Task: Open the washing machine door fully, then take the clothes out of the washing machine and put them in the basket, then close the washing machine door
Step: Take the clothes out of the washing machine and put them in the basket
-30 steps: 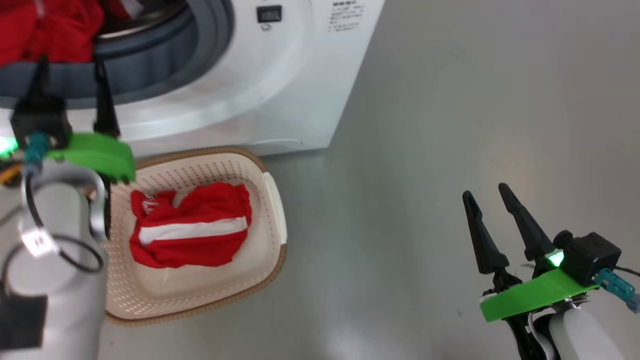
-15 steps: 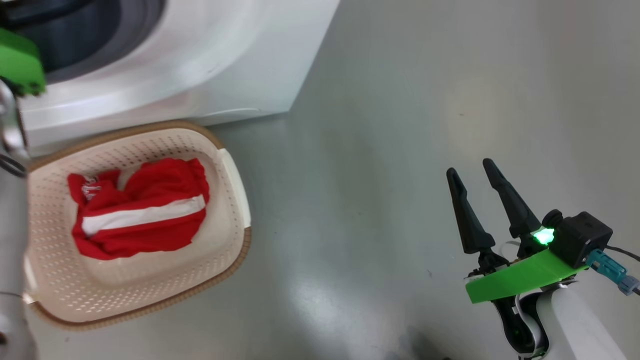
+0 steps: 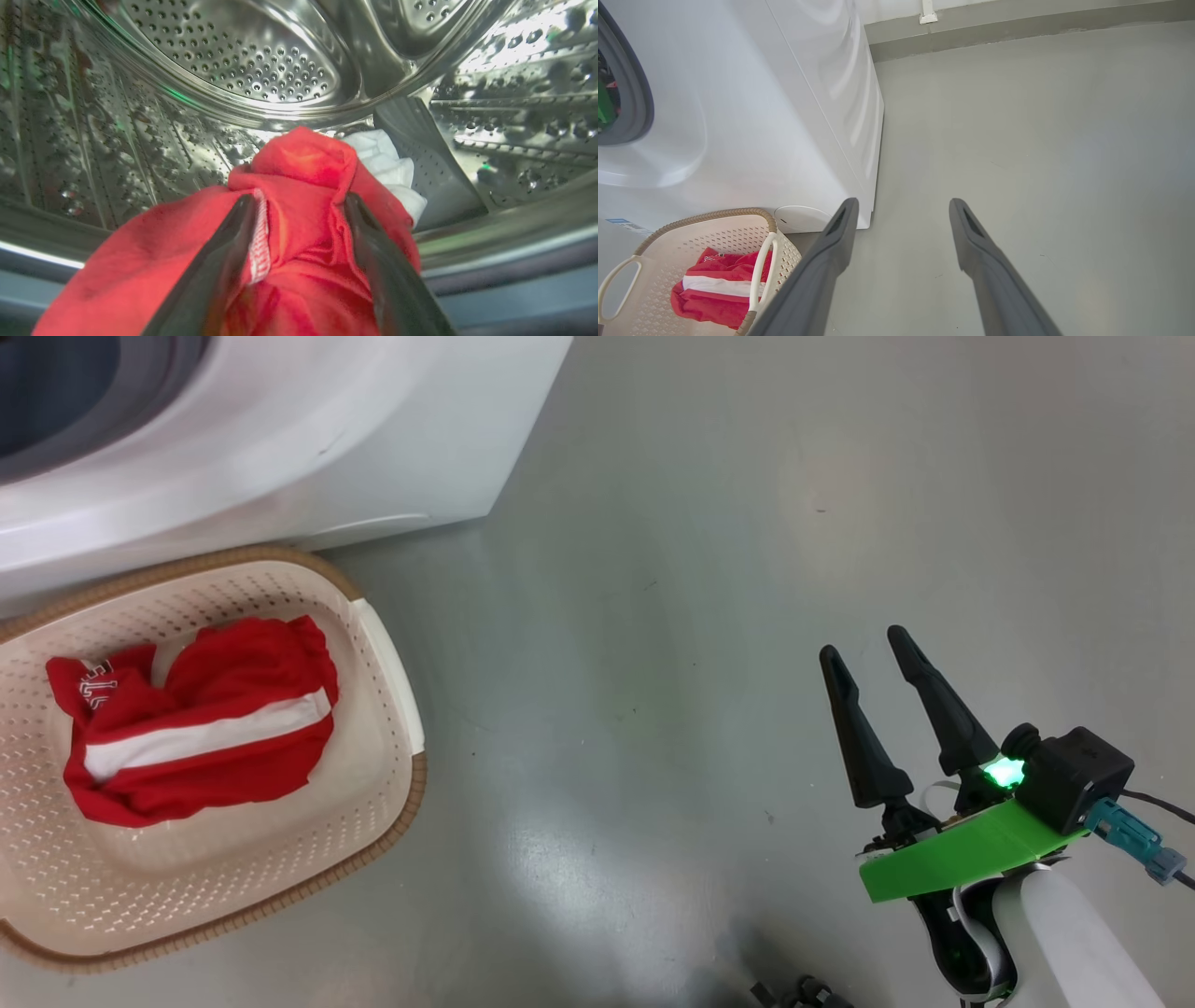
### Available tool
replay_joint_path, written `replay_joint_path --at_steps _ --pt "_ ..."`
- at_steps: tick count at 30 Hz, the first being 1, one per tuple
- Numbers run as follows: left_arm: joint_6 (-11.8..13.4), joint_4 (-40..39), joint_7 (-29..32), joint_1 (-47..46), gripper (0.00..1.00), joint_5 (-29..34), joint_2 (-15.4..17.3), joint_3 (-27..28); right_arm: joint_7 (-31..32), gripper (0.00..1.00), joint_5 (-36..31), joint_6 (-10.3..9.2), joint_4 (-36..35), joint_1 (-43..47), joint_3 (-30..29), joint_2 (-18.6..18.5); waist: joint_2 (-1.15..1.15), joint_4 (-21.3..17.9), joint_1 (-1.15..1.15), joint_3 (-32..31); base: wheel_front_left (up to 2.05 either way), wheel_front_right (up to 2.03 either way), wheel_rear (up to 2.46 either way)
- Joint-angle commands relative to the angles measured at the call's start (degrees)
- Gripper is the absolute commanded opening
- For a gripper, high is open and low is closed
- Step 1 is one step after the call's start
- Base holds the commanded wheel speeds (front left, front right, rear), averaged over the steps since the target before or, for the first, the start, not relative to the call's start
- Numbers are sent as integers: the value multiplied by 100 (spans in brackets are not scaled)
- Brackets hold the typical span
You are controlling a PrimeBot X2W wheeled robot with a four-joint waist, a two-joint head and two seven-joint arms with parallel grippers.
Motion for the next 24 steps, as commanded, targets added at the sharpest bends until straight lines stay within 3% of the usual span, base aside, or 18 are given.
replay_joint_path --at_steps 1,10,11,12,13,14,24 --pt "91 64 112 -56 100 20 334 38 -37 100 117 1 -125 -7 88 -31 0 -1 0 -13 0 0 0" --pt "106 336 575 -36 100 -81 310 12 -37 100 112 1 -167 -45 85 -11 0 33 0 -30 0 0 0" --pt "101 345 590 -38 93 -95 291 6 -37 100 110 1 -170 -43 86 -11 0 41 0 -36 0 0 0" --pt "92 353 607 -36 49 -91 276 -18 -37 100 109 1 -171 -39 86 -11 0 48 0 -43 0 0 0" --pt "85 360 615 -40 37 -98 261 -31 -37 100 108 1 -172 -36 87 -12 0 53 0 -48 0 0 0" --pt "82 365 616 -44 3 -110 247 -38 -37 100 106 1 -172 -36 89 -12 0 55 0 -53 0 0 0" --pt "46 381 236 -25 0 -262 70 -90 -37 100 90 1 -161 -30 38 -20 0 125 0 -184 0 0 0"
